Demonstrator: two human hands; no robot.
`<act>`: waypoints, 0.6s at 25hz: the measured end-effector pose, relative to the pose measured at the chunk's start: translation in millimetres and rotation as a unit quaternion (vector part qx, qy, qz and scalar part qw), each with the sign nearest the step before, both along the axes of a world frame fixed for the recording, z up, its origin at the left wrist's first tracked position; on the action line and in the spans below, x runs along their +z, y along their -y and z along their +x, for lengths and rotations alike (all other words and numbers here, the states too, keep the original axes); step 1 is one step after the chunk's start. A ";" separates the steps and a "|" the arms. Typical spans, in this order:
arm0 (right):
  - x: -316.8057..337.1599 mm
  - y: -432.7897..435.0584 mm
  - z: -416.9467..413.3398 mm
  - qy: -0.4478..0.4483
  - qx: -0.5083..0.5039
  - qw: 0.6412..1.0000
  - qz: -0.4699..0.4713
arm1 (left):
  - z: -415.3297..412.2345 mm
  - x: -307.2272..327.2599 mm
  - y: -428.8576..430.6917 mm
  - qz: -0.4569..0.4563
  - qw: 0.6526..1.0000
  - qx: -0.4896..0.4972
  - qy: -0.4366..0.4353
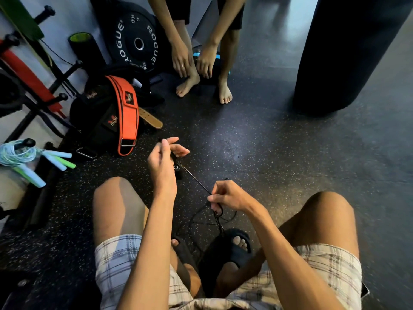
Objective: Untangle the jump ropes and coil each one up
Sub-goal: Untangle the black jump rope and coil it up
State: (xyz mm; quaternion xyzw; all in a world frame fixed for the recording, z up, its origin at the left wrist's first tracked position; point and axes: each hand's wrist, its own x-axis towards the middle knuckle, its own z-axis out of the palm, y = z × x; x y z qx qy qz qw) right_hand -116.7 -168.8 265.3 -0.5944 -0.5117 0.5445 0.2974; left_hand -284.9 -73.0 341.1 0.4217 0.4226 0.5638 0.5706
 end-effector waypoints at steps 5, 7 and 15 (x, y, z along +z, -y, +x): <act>32.2 -10.7 3.0 0.038 0.045 0.997 0.051 | -1.6 -12.6 0.8 0.057 0.983 -0.025 -0.172; 47.7 -16.2 4.4 0.054 0.057 0.994 0.073 | 1.0 -16.3 4.1 0.056 0.972 -0.055 -0.222; 108.8 -46.3 15.5 0.069 0.060 0.985 0.148 | 10.4 -8.5 12.7 -0.007 0.944 -0.219 -0.247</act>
